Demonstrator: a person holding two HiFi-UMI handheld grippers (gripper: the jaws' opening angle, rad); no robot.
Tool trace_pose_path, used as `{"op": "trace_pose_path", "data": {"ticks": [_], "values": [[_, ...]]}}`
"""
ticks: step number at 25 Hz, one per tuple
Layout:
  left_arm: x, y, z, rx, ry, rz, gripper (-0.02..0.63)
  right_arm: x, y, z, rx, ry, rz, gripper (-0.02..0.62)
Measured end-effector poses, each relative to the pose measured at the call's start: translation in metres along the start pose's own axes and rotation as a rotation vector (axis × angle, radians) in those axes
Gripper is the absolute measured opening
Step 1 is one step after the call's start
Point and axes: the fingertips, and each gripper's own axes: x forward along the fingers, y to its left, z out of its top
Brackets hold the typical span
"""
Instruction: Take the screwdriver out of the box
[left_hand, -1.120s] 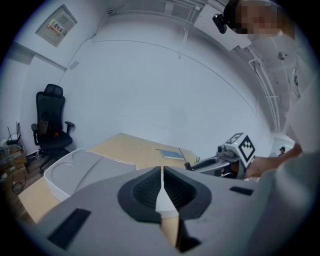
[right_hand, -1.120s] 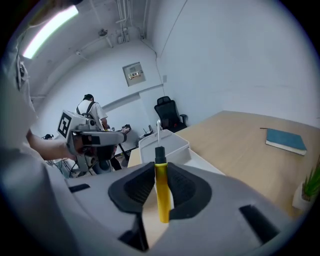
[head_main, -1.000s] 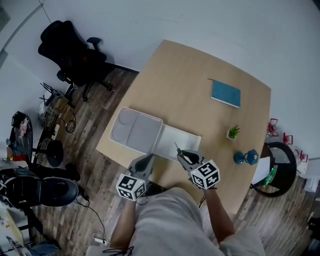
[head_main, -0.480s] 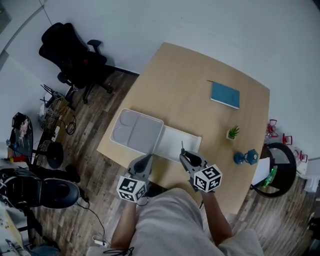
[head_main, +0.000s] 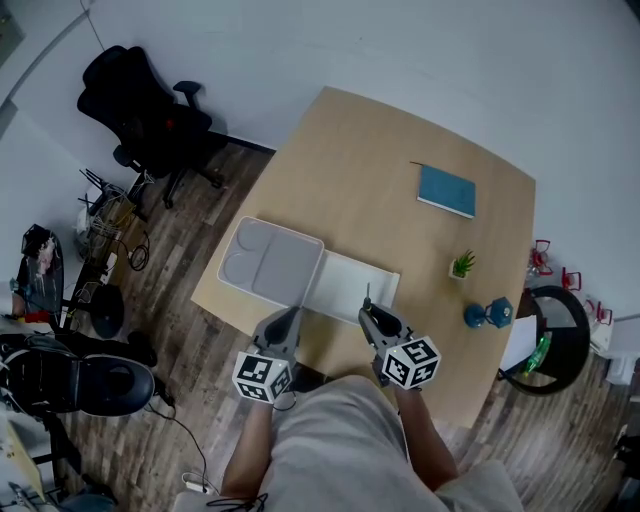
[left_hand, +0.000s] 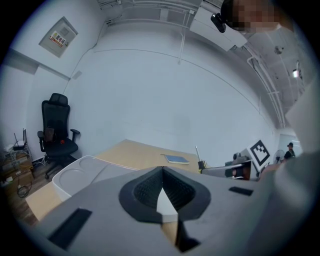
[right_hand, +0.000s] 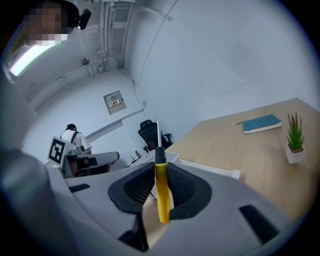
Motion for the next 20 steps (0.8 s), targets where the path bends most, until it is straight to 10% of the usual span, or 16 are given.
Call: {"op": "trace_pose_path", "data": {"ticks": [20], "values": [[0.001,0.001,-0.005,0.03,0.033,0.02,0.006,-0.009,0.009,-0.001,-0.044,-0.088,-0.114,0.084]]}}
